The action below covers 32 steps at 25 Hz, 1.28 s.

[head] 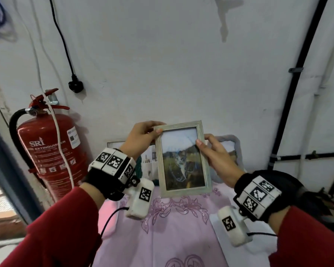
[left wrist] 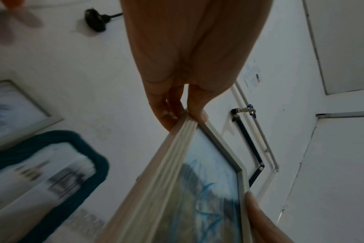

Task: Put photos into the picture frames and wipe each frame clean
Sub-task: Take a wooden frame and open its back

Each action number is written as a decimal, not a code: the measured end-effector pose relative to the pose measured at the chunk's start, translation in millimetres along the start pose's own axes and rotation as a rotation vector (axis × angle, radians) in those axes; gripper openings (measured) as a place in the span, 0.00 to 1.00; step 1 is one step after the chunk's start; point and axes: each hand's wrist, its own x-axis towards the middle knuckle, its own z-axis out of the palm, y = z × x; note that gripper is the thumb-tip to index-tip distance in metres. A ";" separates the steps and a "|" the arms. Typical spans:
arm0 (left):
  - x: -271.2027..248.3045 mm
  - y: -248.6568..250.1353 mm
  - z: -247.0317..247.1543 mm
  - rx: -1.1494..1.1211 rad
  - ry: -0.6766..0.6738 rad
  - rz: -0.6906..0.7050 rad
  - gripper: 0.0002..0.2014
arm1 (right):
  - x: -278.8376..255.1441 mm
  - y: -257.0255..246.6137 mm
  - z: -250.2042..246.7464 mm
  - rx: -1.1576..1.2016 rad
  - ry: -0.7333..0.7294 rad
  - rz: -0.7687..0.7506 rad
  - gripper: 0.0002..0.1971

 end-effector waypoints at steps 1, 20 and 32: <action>-6.6 -8.2 0.1 -0.001 0.006 0.003 0.12 | -6.4 6.7 3.7 -0.006 0.018 -0.001 0.12; -149.6 -93.8 96.7 0.389 0.059 0.186 0.23 | -72.4 76.0 44.5 0.156 0.170 0.203 0.10; -151.7 -99.7 91.2 -0.074 0.281 0.042 0.22 | -80.7 88.6 54.7 -0.017 0.104 0.186 0.11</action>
